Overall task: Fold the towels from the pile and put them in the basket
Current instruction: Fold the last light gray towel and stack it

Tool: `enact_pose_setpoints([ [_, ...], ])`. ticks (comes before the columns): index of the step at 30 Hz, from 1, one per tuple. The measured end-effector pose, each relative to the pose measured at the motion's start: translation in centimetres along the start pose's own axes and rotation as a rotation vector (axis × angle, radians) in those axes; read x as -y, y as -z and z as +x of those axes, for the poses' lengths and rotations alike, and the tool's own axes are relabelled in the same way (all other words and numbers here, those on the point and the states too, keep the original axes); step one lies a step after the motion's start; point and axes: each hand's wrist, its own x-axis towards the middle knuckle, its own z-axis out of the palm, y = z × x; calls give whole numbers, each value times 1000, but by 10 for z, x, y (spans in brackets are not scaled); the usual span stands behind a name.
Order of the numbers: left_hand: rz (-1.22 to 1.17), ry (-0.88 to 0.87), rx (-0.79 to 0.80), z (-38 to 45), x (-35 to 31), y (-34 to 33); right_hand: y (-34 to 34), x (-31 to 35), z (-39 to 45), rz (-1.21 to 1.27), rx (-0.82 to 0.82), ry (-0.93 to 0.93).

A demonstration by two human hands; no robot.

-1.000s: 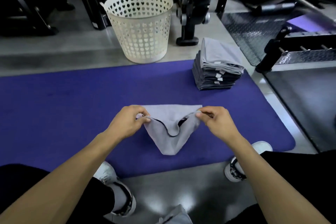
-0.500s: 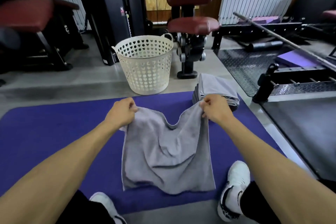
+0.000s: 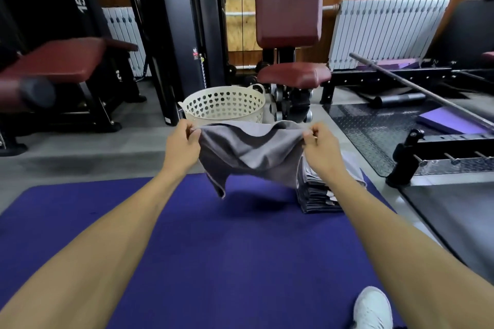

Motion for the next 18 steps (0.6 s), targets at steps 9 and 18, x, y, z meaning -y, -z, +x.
enact_pose_setpoints([
  [9, 174, 280, 314, -131, 109, -14, -12, -102, -134, -149, 213, -292],
  [18, 271, 340, 604, -202, 156, -37, -34, -156, -197, -139, 451, -466],
])
